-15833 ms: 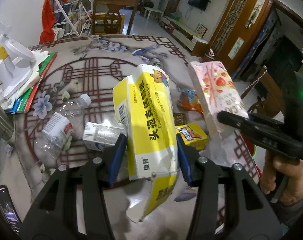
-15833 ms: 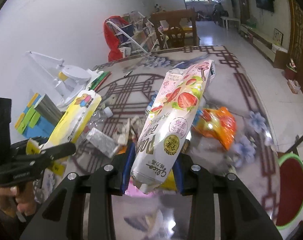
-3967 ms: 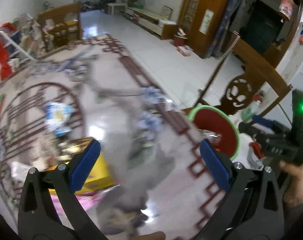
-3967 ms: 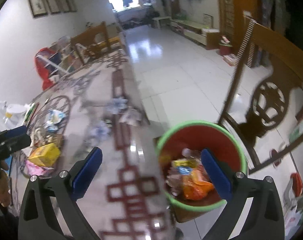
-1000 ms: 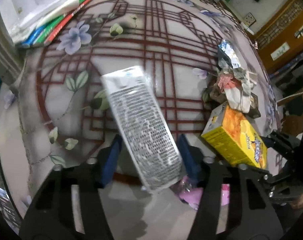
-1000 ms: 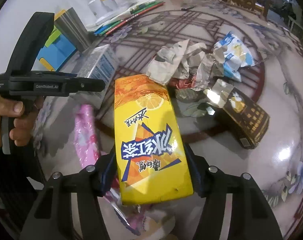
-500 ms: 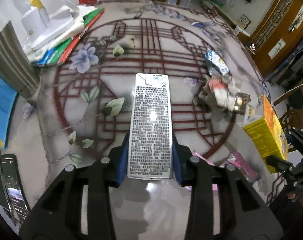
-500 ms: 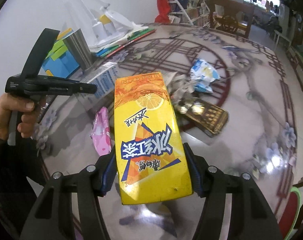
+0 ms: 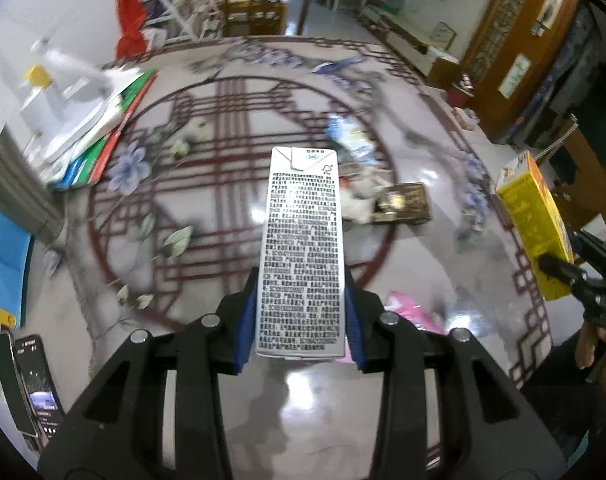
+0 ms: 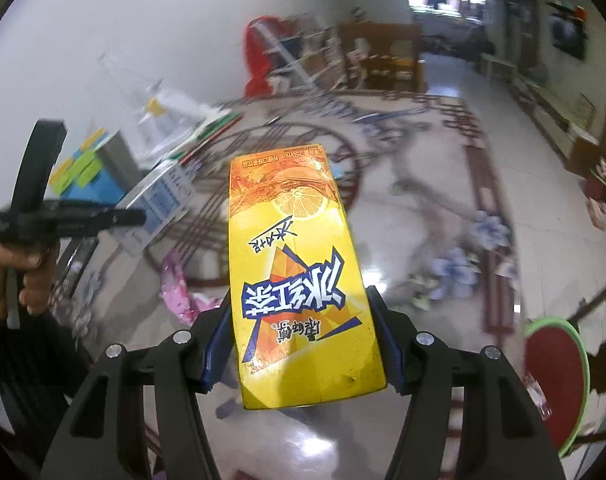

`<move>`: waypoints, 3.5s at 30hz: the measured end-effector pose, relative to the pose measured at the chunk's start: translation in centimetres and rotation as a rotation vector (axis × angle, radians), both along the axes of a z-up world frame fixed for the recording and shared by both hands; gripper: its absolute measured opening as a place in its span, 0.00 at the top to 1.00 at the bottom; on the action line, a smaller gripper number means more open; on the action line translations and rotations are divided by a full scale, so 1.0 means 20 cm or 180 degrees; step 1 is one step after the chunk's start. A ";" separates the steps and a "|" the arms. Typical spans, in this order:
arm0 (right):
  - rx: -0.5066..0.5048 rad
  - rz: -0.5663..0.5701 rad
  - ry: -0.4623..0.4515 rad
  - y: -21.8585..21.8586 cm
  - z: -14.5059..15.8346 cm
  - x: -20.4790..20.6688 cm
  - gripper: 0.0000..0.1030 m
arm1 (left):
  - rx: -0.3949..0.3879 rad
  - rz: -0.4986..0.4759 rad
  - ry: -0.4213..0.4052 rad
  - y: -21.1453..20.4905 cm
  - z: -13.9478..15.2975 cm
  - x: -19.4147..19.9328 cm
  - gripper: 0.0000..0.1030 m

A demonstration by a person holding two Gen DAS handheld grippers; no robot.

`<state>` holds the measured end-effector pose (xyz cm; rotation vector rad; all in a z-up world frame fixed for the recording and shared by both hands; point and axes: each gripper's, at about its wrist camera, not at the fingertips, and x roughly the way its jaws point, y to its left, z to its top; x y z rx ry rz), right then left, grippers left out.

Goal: Collect trash
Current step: 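Carry the yellow drink box and milk carton over the red bin and open both tools, then grasp the pink wrapper with the left tool while the right tool moves over the brown cigarette box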

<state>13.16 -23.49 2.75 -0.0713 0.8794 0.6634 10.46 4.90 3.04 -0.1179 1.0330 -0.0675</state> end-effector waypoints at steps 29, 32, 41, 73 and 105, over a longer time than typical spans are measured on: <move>0.0067 -0.1475 0.0061 -1.07 -0.02 0.06 0.43 | -0.0334 -0.1289 0.0059 -1.23 -0.02 0.29 0.65; 0.0001 -0.1637 0.0094 -1.19 -0.04 0.07 0.43 | -0.0420 -0.1404 0.0080 -1.36 -0.03 0.33 0.65; 0.0026 -0.2064 0.0190 -1.46 -0.13 0.10 0.43 | -0.0626 -0.1766 0.0170 -1.75 -0.07 0.45 0.65; -0.0232 -0.2455 0.0453 -1.59 -0.27 0.13 0.16 | -0.0992 -0.1554 0.0535 -2.01 -0.20 0.64 0.07; -0.0337 -0.1353 0.0072 -0.61 -0.10 0.14 0.07 | -0.0424 -0.0441 -0.0329 -0.56 0.08 0.03 0.05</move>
